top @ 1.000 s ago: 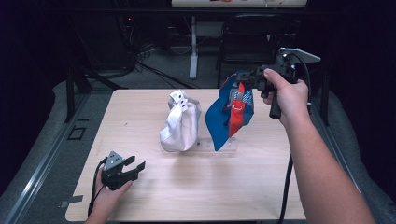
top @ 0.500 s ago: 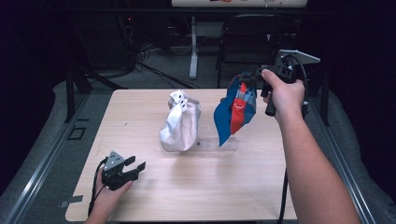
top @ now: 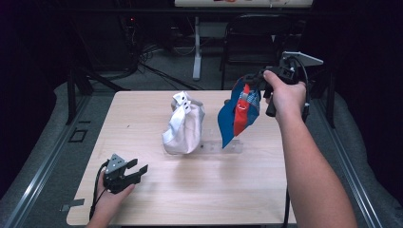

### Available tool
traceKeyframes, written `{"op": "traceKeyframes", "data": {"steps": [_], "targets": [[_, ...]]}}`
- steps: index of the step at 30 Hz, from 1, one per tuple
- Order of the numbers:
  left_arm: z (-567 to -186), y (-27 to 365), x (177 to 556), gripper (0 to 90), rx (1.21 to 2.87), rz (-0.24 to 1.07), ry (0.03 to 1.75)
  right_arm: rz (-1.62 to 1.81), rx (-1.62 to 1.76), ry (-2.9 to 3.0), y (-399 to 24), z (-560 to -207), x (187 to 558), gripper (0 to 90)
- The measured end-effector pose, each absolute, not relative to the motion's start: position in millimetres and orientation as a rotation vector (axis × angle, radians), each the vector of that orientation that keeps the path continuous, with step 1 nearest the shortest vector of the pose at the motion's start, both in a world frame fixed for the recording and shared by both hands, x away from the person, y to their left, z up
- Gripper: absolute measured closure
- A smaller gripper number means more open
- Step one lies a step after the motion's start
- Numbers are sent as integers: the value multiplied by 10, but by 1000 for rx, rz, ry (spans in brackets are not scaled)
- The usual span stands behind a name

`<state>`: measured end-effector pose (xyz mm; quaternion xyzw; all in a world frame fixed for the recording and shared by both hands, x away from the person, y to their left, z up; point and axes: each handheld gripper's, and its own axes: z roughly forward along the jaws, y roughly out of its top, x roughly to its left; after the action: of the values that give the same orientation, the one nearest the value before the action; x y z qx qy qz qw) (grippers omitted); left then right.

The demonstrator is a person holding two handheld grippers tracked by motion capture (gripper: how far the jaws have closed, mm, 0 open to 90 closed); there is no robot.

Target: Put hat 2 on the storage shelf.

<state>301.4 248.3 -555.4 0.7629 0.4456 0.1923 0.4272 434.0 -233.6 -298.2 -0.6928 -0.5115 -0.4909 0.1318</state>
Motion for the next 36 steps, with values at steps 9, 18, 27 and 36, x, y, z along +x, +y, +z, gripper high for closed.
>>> {"op": "traceKeyframes", "data": {"steps": [9,18,27,36], "targets": [[-5555,2482,3015,475,1906,481,1114,-1430,-2051,-1454,-2445,-3002,4297,776],[-5556,2482,3018,475,1907,483,1115,-1411,-2046,-1463,-2504,-3037,4256,775],[-5551,2487,3014,476,1903,483,1114,-1375,-1974,-1521,-2303,-3125,4285,775],[-5547,2497,3014,476,1901,486,1114,-1308,-1937,-1585,-2152,-3279,4290,774]]}}
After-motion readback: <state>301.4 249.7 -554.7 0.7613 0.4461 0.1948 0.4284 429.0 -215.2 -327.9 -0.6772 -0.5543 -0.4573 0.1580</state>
